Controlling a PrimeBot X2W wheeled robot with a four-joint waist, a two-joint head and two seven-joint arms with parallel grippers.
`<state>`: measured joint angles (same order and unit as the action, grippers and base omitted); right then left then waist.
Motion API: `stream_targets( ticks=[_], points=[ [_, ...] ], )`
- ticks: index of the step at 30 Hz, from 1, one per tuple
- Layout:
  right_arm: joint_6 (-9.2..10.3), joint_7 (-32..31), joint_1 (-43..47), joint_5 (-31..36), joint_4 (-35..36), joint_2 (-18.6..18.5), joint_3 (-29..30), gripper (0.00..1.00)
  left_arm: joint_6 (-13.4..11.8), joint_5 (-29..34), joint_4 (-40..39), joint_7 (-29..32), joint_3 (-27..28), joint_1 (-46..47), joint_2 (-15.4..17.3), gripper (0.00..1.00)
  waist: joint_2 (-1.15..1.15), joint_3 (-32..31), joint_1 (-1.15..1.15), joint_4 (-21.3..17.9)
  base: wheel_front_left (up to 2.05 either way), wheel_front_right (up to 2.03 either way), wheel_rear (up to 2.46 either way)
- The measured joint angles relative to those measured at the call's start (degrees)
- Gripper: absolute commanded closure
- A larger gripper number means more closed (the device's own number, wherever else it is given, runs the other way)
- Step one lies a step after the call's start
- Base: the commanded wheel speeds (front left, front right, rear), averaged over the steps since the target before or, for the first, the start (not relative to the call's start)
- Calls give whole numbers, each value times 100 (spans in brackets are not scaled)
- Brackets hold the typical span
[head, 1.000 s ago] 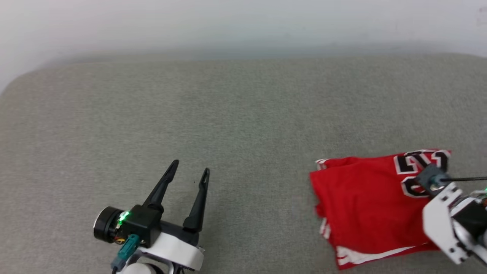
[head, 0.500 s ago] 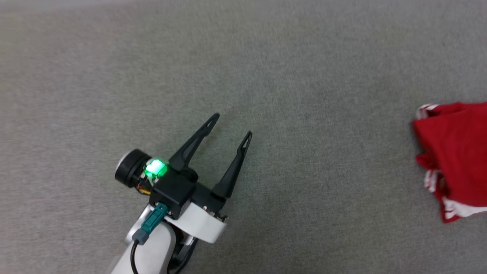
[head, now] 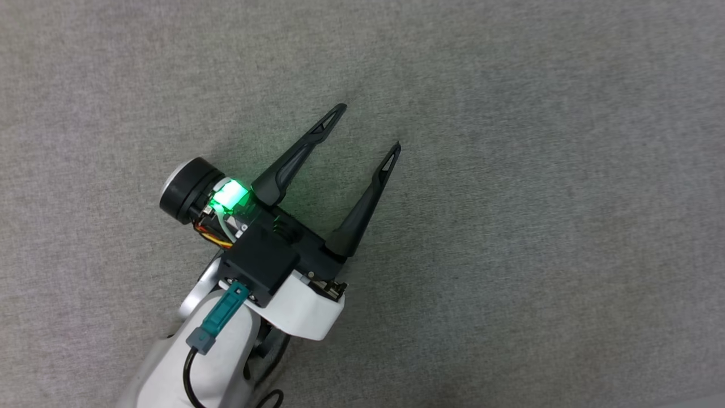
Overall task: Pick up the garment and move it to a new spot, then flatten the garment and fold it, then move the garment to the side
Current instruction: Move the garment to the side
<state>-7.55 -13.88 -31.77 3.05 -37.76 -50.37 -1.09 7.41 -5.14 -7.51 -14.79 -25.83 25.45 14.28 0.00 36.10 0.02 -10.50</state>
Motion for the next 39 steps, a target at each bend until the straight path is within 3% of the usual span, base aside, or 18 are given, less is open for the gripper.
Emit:
stream_targets(
  ticks=[5, 6, 7, 14, 20, 32, 39],
  points=[
    [0, 88, -121, 350, -277, 286, 423, 100, -10, -10, -7, 0, 5, 4, 43, 0, 0, 73, 0, 112, 0, 0, 0],
    [0, 126, -124, 441, -283, 336, 465, 40, -23, -15, 18, -1, 4, 2, 46, 0, 0, 49, 0, 126, 0, 0, 0],
    [0, 127, -125, 526, -299, 381, 533, 0, -36, -18, 42, -1, 3, -1, 44, 0, 0, 16, 0, 138, 0, 0, 0],
    [0, 179, -103, 853, -40, 586, 802, 0, -190, -199, 341, -10, 104, -225, -60, 0, 0, -484, -1, 219, 0, 0, 0],
    [1, 377, -21, 495, 712, 985, 850, 0, -322, -431, 564, -11, 417, -693, -170, 0, 0, -1176, -2, 280, 0, 0, 0],
    [2, 761, 1240, -722, 3170, 2418, 740, 0, -557, -731, 938, -27, 1288, -1881, -320, 0, 0, -2649, -4, 457, 0, 0, 0],
    [2, 1180, 2197, -854, 4055, 3418, 687, 0, -541, -761, 964, -27, 1561, -2326, -490, 0, 0, -3195, -4, 654, 0, 0, 0]
  ],
)
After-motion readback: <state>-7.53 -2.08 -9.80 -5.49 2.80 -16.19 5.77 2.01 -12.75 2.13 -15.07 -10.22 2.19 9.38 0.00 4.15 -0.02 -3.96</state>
